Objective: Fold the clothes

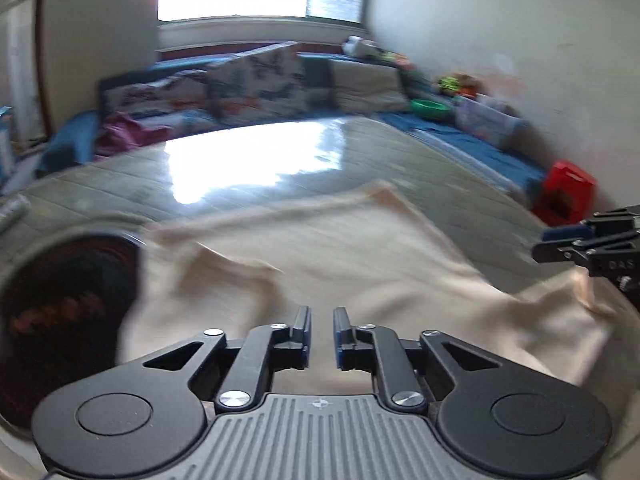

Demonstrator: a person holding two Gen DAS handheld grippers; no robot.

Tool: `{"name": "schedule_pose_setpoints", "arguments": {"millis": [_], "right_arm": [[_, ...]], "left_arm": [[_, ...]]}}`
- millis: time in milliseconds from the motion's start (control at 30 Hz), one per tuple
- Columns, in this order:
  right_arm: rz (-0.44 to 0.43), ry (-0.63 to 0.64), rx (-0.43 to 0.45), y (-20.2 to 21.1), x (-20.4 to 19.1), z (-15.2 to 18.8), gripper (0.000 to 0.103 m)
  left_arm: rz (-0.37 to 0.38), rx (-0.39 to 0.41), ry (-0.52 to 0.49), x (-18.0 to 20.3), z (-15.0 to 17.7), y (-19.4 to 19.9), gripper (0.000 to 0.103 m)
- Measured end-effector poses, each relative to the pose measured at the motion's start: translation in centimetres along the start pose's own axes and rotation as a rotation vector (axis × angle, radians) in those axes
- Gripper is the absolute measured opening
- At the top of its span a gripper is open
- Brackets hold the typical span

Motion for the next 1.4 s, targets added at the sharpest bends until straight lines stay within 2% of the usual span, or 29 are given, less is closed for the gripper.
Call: {"name": "schedule_pose_setpoints", "arguments": {"millis": [67, 133, 267, 333, 400, 600, 633, 767, 833, 900, 1000, 1133, 1333, 1400], "right_arm": [[0.062, -0.021, -0.011, 1.7, 0.6, 2.4, 0.039], [0.115, -0.043, -0.018, 3.1, 1.3, 4.6, 0.056], [0.198, -0.045, -0.026, 3.7, 2.2, 7.2, 0.058], [0.208, -0.045, -0.016, 3.6, 2.9, 7.9, 0.066], [0.228, -0.046, -0.009, 4.0, 3.6, 8.2, 0.066], [0.456, -0.067, 0.055, 7.0, 7.0, 7.9, 0.066], [0.451, -0.082, 0.076, 7.5, 7.1, 7.8, 0.066], [0.319, -0.123, 0.133, 7.8, 6.0, 7.2, 0.060], [0.231, -0.135, 0.126, 6.7, 5.4, 7.1, 0.052], [0.168, -0.140, 0.106, 5.2, 5.1, 7.0, 0.051], [0.168, -0.155, 0.076, 3.3, 5.7, 7.3, 0.052], [0.189, -0.180, 0.096, 2.7, 6.8, 6.7, 0.052], [0.199, -0.188, 0.103, 1.8, 7.2, 6.1, 0.056], [0.201, -0.189, 0.109, 1.8, 7.2, 6.2, 0.056]], "left_arm": [[0.040, -0.009, -0.008, 1.9, 1.2, 0.5, 0.024], [0.068, -0.015, -0.020, 3.4, 2.0, 1.0, 0.028], [0.104, -0.039, -0.021, 5.2, 2.9, 1.1, 0.028], [0.099, -0.047, -0.027, 5.6, 3.2, 1.1, 0.029], [0.093, -0.045, -0.031, 5.8, 3.5, 1.3, 0.031], [0.086, -0.043, -0.026, 5.7, 4.0, 1.7, 0.036], [0.085, -0.042, -0.027, 5.8, 4.0, 1.7, 0.037], [0.077, -0.035, -0.037, 6.0, 4.1, 1.8, 0.039], [0.079, -0.035, -0.031, 5.9, 4.1, 1.8, 0.039], [0.080, -0.038, -0.026, 5.7, 4.1, 1.9, 0.039], [0.071, -0.039, -0.021, 5.1, 4.1, 2.1, 0.039], [0.016, -0.016, 0.000, 3.2, 3.0, 2.0, 0.038], [-0.208, 0.035, 0.013, -0.9, -0.8, -1.2, 0.037], [-0.254, 0.026, 0.010, -2.1, -1.7, -2.8, 0.037]]}}
Point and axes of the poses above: each gripper's, at about its wrist camera, not at the fingertips, and y roughly against the way its jaws point, x to its right, z to its underside, the point moved 5 cm from there along -y, roughly the way its jaws point, and after that the axes turned 12 degrees about -z, right-handed, at the moved point
